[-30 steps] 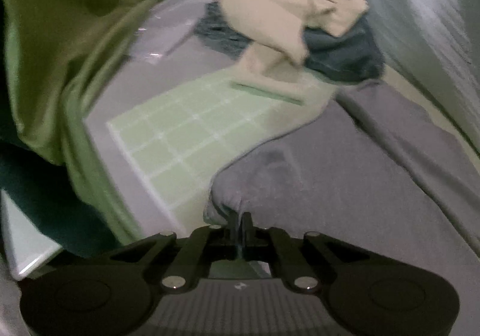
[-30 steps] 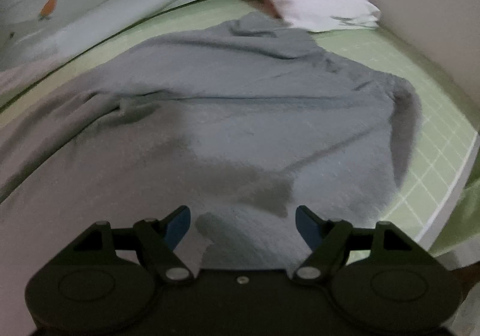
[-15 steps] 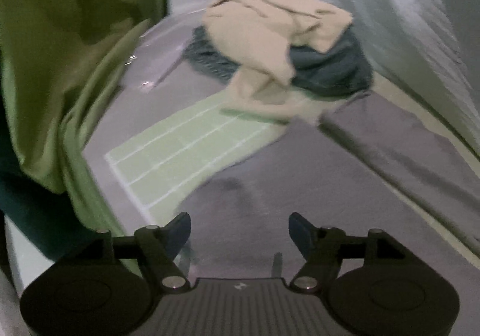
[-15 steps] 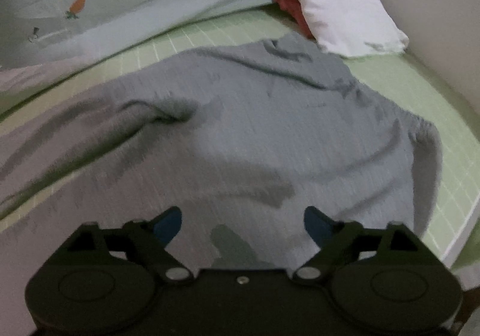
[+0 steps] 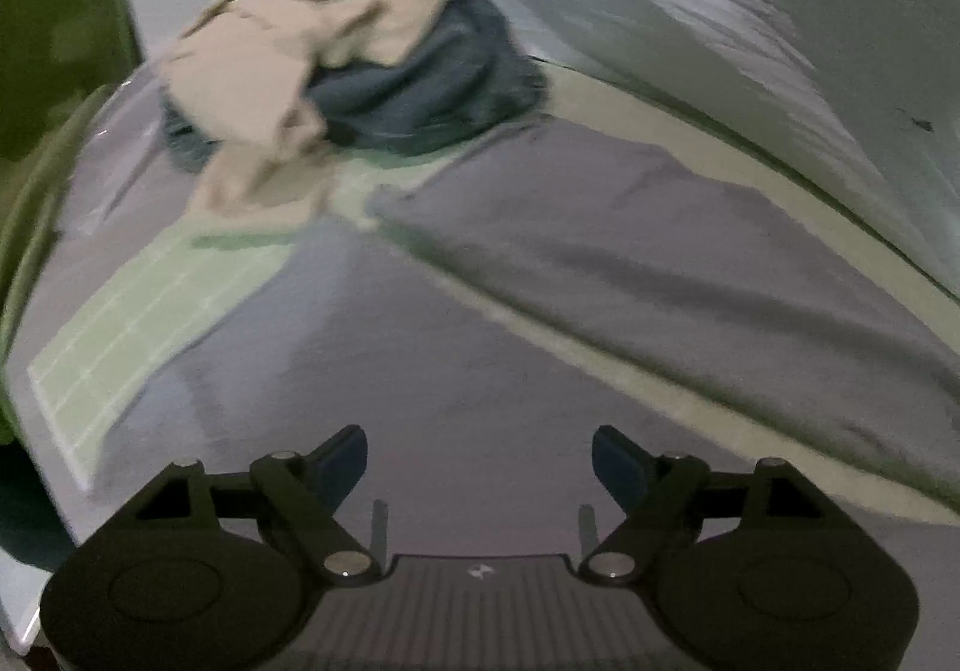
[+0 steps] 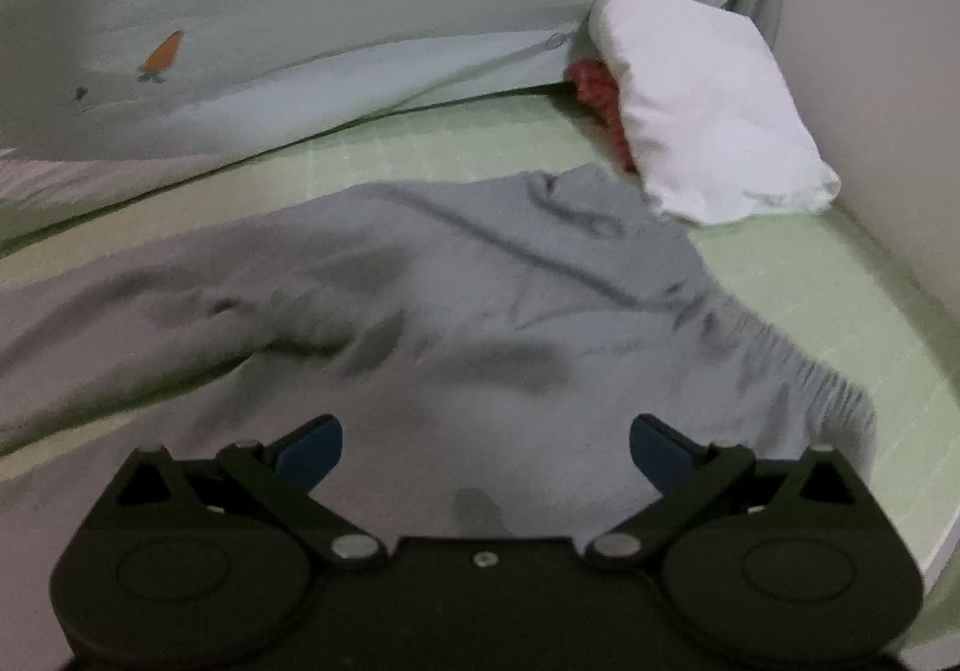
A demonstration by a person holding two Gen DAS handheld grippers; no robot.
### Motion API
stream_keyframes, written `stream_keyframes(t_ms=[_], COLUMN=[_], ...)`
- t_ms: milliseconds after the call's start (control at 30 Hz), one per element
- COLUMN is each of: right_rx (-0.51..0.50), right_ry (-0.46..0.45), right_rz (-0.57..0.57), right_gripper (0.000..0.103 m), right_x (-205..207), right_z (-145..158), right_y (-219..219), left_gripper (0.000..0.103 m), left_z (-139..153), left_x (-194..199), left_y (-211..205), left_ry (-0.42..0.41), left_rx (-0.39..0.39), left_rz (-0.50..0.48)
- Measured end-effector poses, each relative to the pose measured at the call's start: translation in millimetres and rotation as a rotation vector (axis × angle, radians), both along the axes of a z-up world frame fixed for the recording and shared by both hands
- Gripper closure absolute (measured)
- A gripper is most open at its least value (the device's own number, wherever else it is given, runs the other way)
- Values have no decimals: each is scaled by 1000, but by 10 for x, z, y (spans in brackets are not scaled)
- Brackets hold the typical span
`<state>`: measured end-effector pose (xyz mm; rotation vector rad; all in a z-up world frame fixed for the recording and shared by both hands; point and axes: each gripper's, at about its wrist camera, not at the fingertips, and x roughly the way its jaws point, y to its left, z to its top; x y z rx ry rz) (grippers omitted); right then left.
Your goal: Fold clothes
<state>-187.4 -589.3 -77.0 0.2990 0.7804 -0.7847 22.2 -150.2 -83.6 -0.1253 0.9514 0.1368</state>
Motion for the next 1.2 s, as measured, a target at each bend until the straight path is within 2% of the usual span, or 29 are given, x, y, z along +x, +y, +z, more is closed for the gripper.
stream_keyframes(t_ms=[233,333,400,500,567,633,667,700,767,833,900,967,1033,1133,1200], right_rx=[-31,-40,-49,-56,-27,-28,-39,-51,-73,-89,-31,-1,-31,-68,-91], right_ry=[9,14,67,175,205,209,202,194,179,160,114,111,130,111,97], right_rz=[-7,6,27,57,89,89,78,67,45,17,-58,-96,-110,-92,-104], right_gripper=[1,7,14,31,50,64,89,96,101,101,98,70,54,19,16], right_x=[352,600,796,1098,1204,1279,1306,1332,1384,1433,1456,1488,1503,1426,1287], right_z=[98,56,-47,-252,-387,-438,-433,-427,-417,-407,-418,-443,-447,-384,-329], right_y=[-725,-1113,-1343,-1697,-1862,-2012,-2082,-2152,-2292,-2441,-2634,-2683,-2607,-2341,-2136], left_gripper=[18,18,18,18,18,18,18,18,16,15,15,15,15,15,15], left_z=[-28,-92,-149,-202,-242,-299,-323,-346,-377,-387,-384,-370,-332,-295,-284], left_x=[427,628,780,958,1060,1159,1203,1246,1312,1357,1377,1384,1354,1282,1232], left_y=[-605,-807,-937,-1102,-1195,-1271,-1293,-1311,-1299,-1260,-1231,-1210,-1189,-1112,-1060], left_ry=[4,13,40,74,85,107,118,128,138,140,140,136,122,113,116], left_rx=[7,11,13,18,39,75,89,97,92,74,65,65,73,59,46], left_rz=[-29,-15,1,12,-3,-18,-17,-16,-14,-3,10,20,21,38,53])
